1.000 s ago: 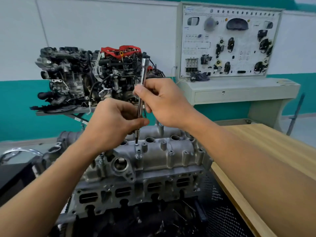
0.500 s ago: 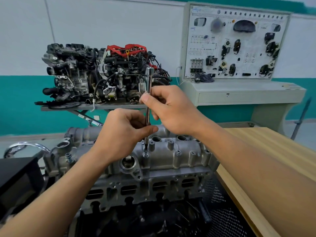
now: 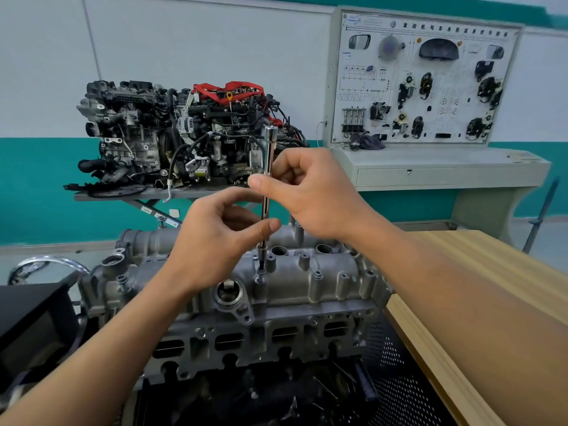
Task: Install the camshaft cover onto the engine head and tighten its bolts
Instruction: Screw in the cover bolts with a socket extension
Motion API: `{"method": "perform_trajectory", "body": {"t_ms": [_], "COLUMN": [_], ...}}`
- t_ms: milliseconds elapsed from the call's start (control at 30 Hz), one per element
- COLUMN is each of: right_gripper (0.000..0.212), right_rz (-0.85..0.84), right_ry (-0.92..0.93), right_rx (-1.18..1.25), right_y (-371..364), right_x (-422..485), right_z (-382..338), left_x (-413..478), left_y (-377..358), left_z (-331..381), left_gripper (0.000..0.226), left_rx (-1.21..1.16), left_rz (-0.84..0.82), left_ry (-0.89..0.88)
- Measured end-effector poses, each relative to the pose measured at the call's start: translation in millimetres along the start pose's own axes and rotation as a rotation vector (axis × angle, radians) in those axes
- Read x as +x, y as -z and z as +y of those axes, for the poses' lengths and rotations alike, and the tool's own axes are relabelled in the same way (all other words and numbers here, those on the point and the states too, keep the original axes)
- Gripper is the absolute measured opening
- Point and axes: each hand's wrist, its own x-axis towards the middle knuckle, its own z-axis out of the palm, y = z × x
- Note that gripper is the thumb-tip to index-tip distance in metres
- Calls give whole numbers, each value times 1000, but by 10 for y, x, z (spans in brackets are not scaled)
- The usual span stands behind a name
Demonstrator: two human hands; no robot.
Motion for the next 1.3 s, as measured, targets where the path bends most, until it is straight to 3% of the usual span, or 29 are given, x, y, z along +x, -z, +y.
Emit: {"method": "perform_trajectory", "body": {"t_ms": [167, 333, 433, 567, 700, 1000, 1133, 1300], "right_gripper": [33, 11, 19, 18, 21, 19, 21, 31], "right_rz": [77, -134, -172, -59, 36, -146, -86, 28], "right_ry": [-24, -24, -9, -4, -1, -49, -43, -28], "right_rx": [0, 94, 45, 33, 59, 101, 71, 75], "right_y": [-59, 16, 61, 37, -7, 73, 41, -30], "right_x": [20, 48, 52, 76, 61, 35, 36, 51], "right_z": [31, 9, 8, 15, 40, 47, 71, 69], "left_x": [-34, -27, -35, -27, -9, 6, 8, 11], "left_y": [3, 11, 13, 11, 16, 26, 12, 2], "left_z": [-55, -71, -44, -3, -20, -62, -23, -38], "left_gripper": [15, 10, 17, 35, 33, 17, 25, 28], "left_rx": [-26, -100, -145, -149, -99, -16, -57, -64], "left_rz": [72, -42, -84, -102, -56, -164, -179, -71], "left_ry": [-46, 26, 38, 60, 61, 70, 61, 7]}}
